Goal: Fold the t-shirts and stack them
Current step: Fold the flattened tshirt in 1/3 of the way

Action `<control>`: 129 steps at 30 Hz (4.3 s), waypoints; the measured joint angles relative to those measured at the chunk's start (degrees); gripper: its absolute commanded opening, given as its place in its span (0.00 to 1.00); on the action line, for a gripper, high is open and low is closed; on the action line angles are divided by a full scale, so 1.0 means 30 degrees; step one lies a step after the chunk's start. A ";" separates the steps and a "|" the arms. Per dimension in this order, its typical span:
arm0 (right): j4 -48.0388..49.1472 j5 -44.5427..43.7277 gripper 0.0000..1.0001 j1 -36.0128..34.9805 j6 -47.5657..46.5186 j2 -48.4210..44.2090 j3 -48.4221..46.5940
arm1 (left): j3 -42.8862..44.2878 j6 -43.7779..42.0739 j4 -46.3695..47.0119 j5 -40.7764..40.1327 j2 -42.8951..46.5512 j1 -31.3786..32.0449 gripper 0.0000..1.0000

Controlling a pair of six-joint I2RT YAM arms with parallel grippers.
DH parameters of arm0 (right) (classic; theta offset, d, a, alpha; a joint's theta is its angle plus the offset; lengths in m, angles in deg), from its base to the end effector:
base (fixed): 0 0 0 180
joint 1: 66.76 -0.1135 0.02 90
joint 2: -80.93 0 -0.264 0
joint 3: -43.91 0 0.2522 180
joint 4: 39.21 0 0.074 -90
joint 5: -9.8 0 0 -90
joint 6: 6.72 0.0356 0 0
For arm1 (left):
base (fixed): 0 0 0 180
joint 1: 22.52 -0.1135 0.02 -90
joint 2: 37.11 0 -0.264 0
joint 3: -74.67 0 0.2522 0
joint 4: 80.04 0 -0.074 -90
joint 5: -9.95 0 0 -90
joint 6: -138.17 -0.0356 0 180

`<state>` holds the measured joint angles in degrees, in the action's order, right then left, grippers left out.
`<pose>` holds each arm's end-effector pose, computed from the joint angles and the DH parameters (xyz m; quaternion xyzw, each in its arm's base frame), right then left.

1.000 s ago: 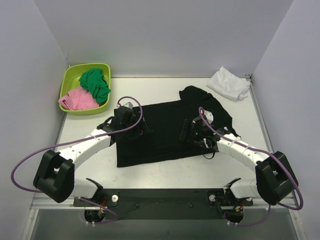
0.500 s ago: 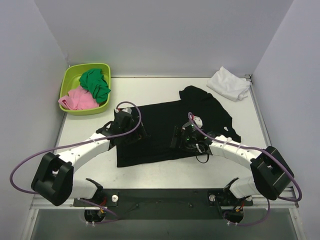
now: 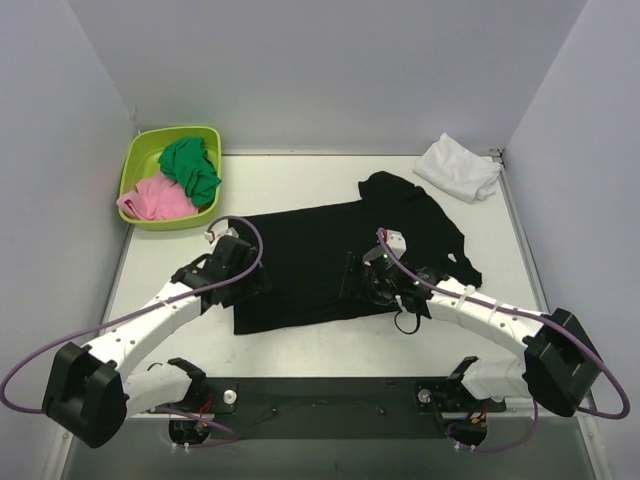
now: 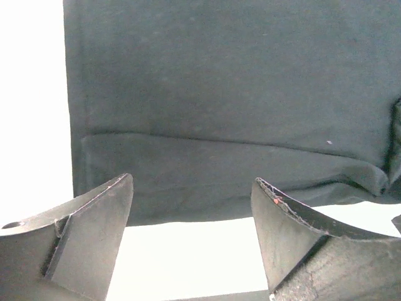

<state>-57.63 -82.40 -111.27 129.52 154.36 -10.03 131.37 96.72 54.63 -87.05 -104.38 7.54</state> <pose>0.1927 0.1875 0.2151 0.0220 0.8981 0.3003 0.3207 0.1988 -0.1101 0.2202 -0.1710 0.9390 -0.1402 0.2634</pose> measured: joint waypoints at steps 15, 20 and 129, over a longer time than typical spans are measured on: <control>0.0058 -0.0182 1.00 -0.0175 -0.0233 -0.1523 0.1078 | -0.2441 0.1428 -0.2302 -0.1137 0.1829 -0.0328 0.51; 0.0102 -0.0189 1.00 -0.0182 -0.0350 -0.1705 0.1158 | -0.2492 0.1639 -0.2288 -0.1406 0.1486 -0.0328 0.47; 0.0721 0.0160 1.00 -0.0226 -0.0437 -0.3096 0.3220 | -0.0729 0.1617 0.1661 -0.1960 -0.3096 -0.5559 0.00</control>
<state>-55.47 -81.92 -111.95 128.21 145.07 -0.37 129.18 101.58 59.61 -92.93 -113.67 -9.14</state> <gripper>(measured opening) 0.999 0.022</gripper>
